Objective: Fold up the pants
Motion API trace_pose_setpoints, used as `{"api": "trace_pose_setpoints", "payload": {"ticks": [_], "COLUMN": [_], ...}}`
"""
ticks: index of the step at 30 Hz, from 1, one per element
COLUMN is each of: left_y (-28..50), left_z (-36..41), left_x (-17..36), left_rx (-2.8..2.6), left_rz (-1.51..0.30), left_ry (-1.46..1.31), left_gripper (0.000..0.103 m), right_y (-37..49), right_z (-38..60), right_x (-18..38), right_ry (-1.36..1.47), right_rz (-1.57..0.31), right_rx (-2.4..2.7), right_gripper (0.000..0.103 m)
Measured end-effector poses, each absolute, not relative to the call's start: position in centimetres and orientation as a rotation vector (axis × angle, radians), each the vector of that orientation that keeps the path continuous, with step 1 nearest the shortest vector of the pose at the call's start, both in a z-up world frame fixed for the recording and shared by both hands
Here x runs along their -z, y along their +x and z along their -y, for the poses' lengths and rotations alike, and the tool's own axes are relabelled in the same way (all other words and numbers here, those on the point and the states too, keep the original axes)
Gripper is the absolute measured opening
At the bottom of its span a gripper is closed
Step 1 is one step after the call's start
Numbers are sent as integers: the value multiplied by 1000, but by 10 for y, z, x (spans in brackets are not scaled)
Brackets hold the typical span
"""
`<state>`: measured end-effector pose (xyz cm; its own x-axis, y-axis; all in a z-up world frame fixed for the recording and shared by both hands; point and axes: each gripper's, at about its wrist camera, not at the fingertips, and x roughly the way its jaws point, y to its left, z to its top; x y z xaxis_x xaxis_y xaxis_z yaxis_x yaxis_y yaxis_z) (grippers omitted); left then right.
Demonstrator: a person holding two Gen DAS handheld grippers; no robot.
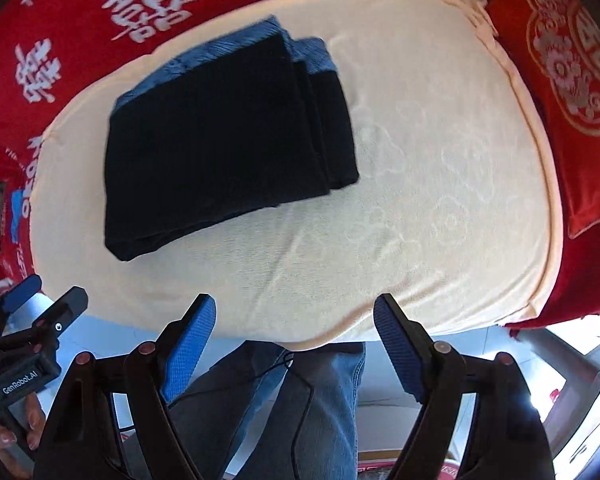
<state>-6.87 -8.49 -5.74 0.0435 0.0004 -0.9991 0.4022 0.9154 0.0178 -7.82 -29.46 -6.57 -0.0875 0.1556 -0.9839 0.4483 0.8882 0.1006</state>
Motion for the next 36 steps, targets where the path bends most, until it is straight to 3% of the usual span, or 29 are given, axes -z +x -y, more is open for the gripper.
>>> {"api": "trace_pose_setpoints", "payload": {"ticks": [12, 36], "left_y": [-50, -50], "left_z": [78, 87], "left_x": [23, 14], "left_rx": [271, 282], "left_rz": [-1449, -1442], "left_ry": [263, 305], "left_gripper": [103, 103], "right_y": [-47, -34], "right_z": [268, 250], "right_x": [17, 0], "right_ry": [383, 245], "right_rz": [-1589, -1575], "right_rx": [233, 266], "right_gripper": [84, 84]}}
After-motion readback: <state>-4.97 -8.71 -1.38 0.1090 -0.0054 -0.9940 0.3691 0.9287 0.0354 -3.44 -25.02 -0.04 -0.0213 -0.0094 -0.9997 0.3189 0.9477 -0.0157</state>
